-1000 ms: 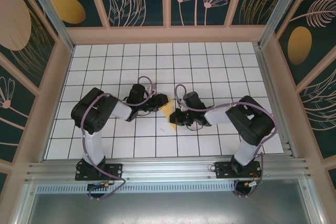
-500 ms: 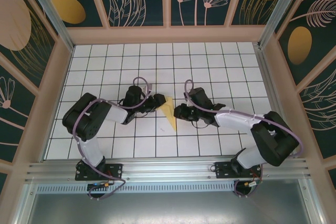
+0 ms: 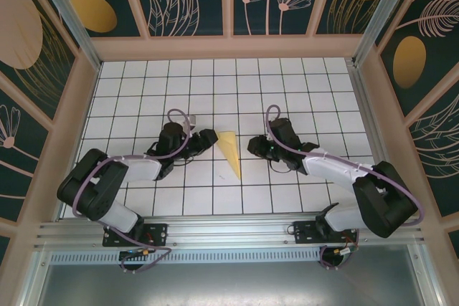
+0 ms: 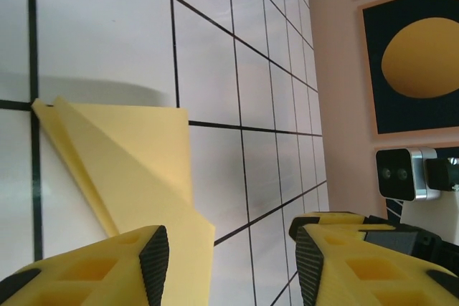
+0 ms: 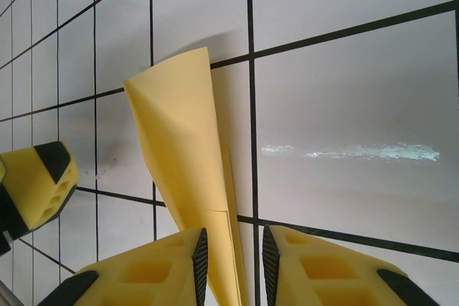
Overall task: Fold a paper plane with a square sheet of paper (pick it up from the middle)
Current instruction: Fold the wing for the fifth time at the center of the table, then turn over a paper plane at the center of the table.
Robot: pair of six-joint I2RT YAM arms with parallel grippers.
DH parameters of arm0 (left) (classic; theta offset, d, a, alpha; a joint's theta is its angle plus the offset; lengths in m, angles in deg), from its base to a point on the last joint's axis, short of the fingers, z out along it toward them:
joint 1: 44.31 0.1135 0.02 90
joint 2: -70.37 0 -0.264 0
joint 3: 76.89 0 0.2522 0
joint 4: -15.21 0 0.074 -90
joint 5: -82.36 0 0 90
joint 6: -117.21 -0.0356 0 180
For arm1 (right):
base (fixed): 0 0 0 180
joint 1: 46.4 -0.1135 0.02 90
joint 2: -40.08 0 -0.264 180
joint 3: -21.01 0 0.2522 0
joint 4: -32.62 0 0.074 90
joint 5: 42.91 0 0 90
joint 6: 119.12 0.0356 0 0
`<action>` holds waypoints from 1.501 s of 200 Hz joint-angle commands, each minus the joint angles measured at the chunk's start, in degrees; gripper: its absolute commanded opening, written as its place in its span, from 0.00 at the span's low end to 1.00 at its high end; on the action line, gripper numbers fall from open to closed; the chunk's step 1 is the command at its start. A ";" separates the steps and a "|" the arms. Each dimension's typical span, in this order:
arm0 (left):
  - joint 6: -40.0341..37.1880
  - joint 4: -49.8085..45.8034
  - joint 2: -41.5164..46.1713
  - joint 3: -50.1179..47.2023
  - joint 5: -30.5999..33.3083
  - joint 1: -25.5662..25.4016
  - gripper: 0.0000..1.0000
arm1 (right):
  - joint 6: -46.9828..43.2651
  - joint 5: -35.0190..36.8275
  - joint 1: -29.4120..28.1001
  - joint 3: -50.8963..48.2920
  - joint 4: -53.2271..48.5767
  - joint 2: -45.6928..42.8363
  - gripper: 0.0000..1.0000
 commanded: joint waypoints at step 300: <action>-3.16 -62.11 -16.26 36.35 40.28 -23.05 0.58 | 9.28 12.89 3.94 -15.69 -3.96 -21.26 0.52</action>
